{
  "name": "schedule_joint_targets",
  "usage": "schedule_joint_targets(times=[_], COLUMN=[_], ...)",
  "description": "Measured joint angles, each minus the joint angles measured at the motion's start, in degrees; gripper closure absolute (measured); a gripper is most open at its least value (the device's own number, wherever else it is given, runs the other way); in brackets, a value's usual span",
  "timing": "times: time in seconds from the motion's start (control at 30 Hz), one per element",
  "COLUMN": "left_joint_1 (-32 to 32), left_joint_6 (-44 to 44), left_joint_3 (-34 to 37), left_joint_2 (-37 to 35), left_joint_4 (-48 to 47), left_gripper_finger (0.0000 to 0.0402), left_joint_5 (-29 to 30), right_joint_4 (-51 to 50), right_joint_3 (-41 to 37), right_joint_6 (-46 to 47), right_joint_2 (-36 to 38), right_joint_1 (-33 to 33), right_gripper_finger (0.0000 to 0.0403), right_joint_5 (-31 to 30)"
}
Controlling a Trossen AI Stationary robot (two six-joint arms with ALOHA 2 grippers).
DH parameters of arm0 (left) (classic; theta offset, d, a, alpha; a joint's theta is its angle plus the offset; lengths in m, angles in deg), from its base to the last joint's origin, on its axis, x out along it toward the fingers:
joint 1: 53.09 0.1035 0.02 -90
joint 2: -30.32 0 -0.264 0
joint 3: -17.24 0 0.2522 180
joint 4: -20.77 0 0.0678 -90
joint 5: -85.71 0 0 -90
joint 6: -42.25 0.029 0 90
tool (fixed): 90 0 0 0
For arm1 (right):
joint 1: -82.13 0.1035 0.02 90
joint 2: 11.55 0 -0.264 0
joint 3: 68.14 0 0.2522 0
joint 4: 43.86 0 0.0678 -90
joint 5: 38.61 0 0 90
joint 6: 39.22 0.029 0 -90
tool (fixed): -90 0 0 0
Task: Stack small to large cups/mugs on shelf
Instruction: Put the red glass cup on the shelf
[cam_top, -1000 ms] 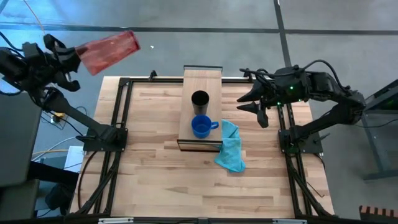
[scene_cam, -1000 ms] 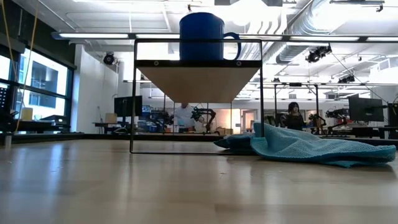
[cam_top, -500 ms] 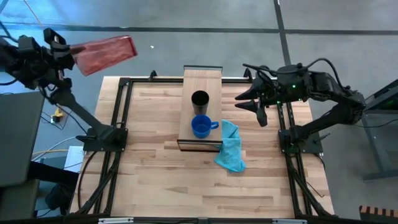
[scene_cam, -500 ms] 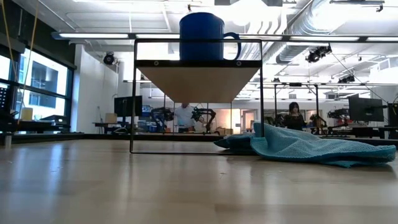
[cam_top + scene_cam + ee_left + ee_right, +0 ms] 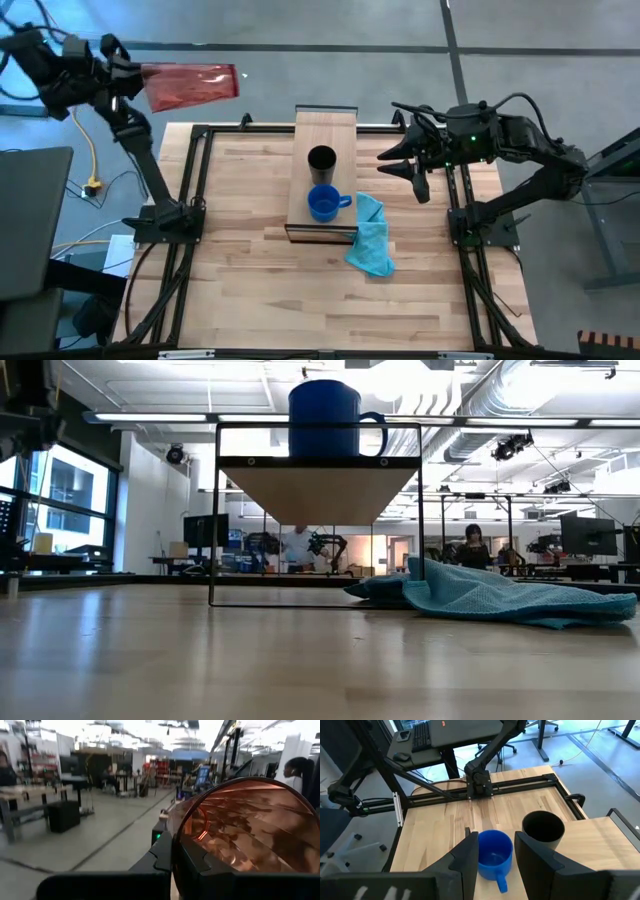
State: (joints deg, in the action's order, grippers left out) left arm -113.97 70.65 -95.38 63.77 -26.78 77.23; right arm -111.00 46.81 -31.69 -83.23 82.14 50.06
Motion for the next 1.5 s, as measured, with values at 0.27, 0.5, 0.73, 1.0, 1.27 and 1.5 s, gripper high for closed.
schedule_joint_targets(times=[0.27,0.5,0.73,1.0,1.27,1.5], left_joint_1=[-9.4,-9.3,-11.4,-13.7,-9.2,4.7], left_joint_6=[0.8,-1.4,-7.1,-7.5,-7.9,-7.9], left_joint_3=[-2.8,-2.7,-1.1,2.6,3.0,3.0], left_joint_2=[0.0,0.1,0.0,0.1,1.0,3.5], left_joint_4=[-2.0,-2.8,-6.8,-6.7,-6.7,-6.7], left_gripper_finger=[0.0401,0.0401,0.0401,0.0401,0.0401,0.0401], left_joint_5=[8.5,8.5,7.9,8.5,8.5,8.5], right_joint_4=[-0.4,-0.4,-0.4,-0.4,-0.5,-1.0], right_joint_3=[0.0,0.0,0.0,0.0,0.0,0.0], right_joint_6=[0.1,0.1,0.0,-0.5,0.8,1.2], right_joint_2=[0.0,0.0,0.0,0.0,0.0,0.0], right_joint_1=[0.0,0.0,0.0,0.0,0.0,0.0], right_gripper_finger=[0.0284,0.0284,0.0284,0.0284,0.0284,0.0284], right_joint_5=[0.0,0.0,0.0,0.0,0.9,0.9])
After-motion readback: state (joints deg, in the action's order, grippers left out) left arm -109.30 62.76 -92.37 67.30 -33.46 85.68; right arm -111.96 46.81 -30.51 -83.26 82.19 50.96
